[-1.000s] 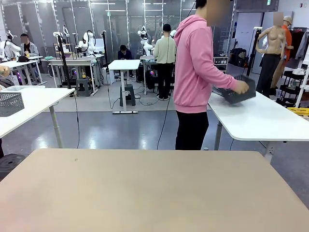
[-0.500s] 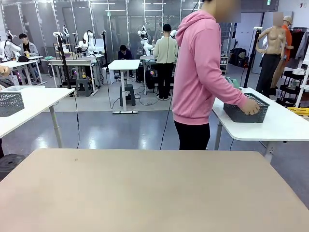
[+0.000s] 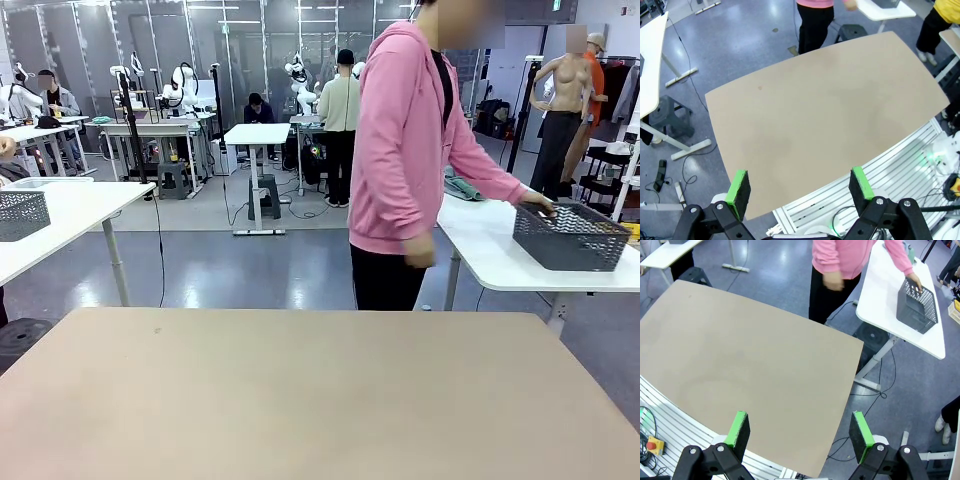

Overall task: Fold the towels and place them in the basket.
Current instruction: When a person lays out a Towel with hook on the table, fold it in half twice.

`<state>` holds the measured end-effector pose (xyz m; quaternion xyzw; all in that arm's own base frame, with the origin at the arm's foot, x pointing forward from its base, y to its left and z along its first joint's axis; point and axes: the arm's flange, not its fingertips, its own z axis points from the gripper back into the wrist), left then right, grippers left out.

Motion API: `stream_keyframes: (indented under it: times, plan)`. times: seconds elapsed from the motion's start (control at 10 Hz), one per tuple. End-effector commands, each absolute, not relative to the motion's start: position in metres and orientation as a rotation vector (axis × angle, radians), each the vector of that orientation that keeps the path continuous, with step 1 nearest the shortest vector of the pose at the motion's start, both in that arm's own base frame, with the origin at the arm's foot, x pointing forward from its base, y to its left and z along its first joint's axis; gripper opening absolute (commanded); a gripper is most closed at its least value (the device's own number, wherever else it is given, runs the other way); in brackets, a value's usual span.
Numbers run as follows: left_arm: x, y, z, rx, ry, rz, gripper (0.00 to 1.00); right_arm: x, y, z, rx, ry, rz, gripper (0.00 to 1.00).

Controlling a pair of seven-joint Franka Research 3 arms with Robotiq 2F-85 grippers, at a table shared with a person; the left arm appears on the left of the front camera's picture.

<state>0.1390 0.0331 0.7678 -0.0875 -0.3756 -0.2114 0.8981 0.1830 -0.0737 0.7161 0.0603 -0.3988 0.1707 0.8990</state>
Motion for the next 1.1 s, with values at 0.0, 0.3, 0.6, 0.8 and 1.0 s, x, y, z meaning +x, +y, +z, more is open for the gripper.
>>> stream_keyframes:
  times: [0.0, 0.3, 0.6, 0.8, 1.0]
  plan:
    - [0.1377, 0.0316, 0.7723, -0.181, -0.772, -0.442, 1.00, 0.1821, -0.0730, 0.7178, 0.125, -0.817, 0.358, 1.00]
    - [0.1377, 0.0316, 0.7723, -0.181, -0.772, -0.442, 1.00, 0.1821, -0.0730, 0.7178, 0.125, -0.817, 0.358, 1.00]
    - [0.1377, 0.0316, 0.7723, -0.181, -0.772, -0.442, 1.00, 0.1821, -0.0730, 0.7178, 0.125, -0.817, 0.358, 1.00]
    - [0.1377, 0.0316, 0.7723, -0.181, -0.772, -0.442, 1.00, 0.1821, -0.0730, 0.7178, 0.125, -0.817, 0.358, 1.00]
    - [0.1377, 0.0316, 0.7723, -0.181, -0.772, -0.442, 1.00, 0.1821, -0.0730, 0.7178, 0.125, -0.817, 0.358, 1.00]
